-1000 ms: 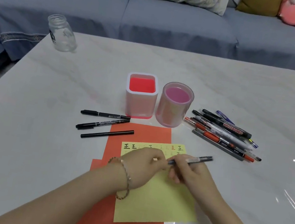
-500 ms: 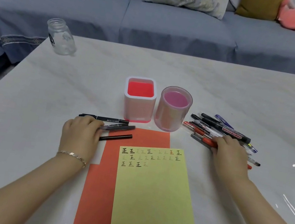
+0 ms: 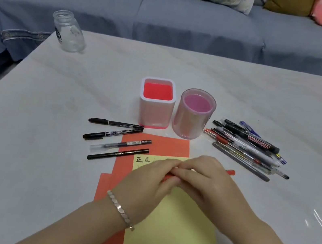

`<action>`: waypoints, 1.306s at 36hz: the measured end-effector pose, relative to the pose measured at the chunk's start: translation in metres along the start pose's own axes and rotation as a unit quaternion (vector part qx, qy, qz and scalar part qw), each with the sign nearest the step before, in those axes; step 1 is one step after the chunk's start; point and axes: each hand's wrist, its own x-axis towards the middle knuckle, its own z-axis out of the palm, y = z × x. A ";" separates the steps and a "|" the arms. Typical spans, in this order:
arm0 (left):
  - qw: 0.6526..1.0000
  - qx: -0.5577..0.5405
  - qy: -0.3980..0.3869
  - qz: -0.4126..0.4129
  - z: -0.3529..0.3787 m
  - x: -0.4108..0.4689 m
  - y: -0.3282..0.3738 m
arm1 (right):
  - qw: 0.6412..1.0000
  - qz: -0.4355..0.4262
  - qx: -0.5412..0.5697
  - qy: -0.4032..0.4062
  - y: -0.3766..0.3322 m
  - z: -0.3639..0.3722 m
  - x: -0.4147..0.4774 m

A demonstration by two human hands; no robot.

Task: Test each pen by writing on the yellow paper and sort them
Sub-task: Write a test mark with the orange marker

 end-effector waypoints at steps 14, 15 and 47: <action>0.996 -0.032 -0.045 -0.065 -0.004 -0.015 -0.002 | 0.704 0.521 0.479 0.055 -0.043 0.006 0.025; 0.997 -0.019 -0.053 -0.055 -0.003 -0.015 -0.003 | 0.703 0.519 0.483 0.058 -0.044 0.009 0.026; 0.958 0.265 0.109 -0.028 -0.043 -0.014 -0.116 | 0.783 0.510 0.313 0.171 -0.038 0.008 -0.009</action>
